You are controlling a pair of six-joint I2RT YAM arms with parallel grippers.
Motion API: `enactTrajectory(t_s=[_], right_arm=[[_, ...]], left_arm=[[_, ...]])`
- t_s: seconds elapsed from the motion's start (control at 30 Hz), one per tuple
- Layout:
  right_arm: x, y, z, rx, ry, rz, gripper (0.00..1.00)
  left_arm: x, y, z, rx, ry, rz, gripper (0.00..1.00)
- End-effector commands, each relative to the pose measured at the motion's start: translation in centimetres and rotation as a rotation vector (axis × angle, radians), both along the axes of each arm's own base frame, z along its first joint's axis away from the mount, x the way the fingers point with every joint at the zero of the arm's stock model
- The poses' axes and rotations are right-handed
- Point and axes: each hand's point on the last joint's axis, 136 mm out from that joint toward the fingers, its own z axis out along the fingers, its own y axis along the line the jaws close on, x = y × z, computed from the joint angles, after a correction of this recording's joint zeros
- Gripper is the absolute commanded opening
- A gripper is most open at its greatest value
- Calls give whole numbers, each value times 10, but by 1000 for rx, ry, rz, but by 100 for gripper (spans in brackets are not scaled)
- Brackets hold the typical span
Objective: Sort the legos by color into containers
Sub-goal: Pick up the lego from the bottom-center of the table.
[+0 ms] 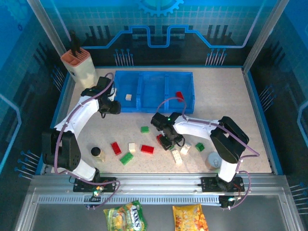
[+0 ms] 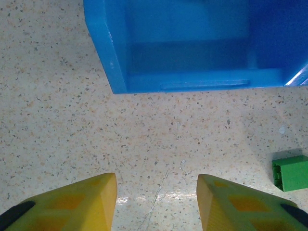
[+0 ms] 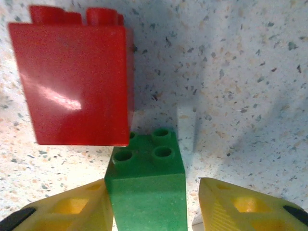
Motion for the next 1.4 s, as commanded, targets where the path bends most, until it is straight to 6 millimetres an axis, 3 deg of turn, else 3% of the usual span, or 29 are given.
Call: enactTrajectory(t_s=[0.0,0.43,0.73,0.93,1.13,1.37], right_arm=[[-7,-2,-9,-34,12,5,48],[-6,-3,2,-44,-9,0,39],[-6,-3,28,-14,-29,-40,37],[0,2,44,18,-54,-176,34],[21,15,59,59,-130,-371,34],[62,42,79,111,-239,-484,36]], left_arm=[[-4,1,-5,-4,12,-3,48],[-4,2,-6,1,15,-3,48],[-4,2,-6,2,15,-4,48],[-3,2,-7,5,14,-1,48],[-3,3,-7,2,15,1,48],[-3,1,-6,-6,12,1,48]])
